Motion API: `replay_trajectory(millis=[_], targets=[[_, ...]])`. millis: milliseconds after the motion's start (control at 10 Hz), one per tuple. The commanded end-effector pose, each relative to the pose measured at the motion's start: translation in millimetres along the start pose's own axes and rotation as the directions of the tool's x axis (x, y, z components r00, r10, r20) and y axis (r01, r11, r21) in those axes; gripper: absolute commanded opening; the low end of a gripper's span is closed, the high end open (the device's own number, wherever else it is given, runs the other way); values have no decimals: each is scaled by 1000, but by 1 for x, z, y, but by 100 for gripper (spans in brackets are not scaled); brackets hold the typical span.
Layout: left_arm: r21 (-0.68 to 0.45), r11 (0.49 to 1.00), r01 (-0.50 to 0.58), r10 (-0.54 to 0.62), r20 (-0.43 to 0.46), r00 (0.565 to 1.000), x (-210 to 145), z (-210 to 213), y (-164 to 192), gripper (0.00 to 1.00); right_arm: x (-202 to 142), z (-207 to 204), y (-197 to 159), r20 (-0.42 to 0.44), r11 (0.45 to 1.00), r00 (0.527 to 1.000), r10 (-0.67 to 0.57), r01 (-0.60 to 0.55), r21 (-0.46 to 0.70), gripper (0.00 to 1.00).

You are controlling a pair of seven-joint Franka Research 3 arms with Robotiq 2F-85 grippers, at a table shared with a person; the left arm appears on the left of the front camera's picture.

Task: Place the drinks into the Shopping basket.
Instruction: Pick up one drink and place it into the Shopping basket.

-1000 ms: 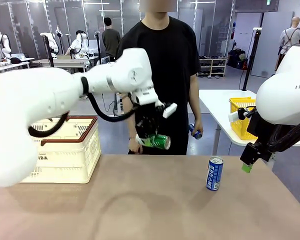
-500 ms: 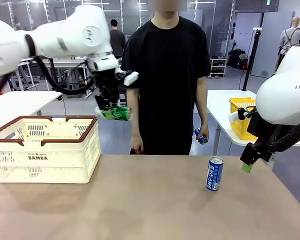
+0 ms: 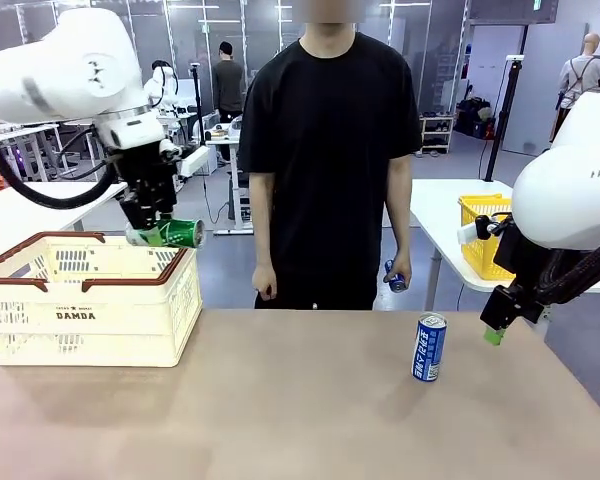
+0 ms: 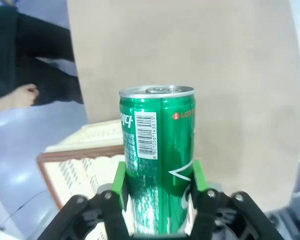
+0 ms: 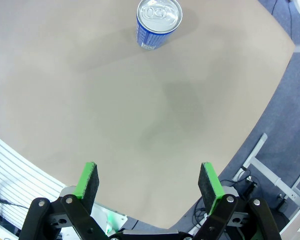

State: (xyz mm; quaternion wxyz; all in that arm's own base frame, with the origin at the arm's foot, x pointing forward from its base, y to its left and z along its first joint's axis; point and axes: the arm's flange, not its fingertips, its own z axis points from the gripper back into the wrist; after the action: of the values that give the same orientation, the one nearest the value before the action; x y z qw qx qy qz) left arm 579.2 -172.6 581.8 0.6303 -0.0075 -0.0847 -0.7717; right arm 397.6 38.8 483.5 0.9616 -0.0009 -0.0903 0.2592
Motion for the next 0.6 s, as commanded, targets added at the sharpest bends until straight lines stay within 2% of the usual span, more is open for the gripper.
replay_trajectory(millis=[0,500], targets=[[-22,1000,2,-2,3,1000,12,0,11,0,0,0,-1,-1,1000,1000,2,-2,-4,100],[-22,1000,2,-2,3,1000,12,0,11,0,0,0,-1,-1,1000,1000,2,-2,-4,100]])
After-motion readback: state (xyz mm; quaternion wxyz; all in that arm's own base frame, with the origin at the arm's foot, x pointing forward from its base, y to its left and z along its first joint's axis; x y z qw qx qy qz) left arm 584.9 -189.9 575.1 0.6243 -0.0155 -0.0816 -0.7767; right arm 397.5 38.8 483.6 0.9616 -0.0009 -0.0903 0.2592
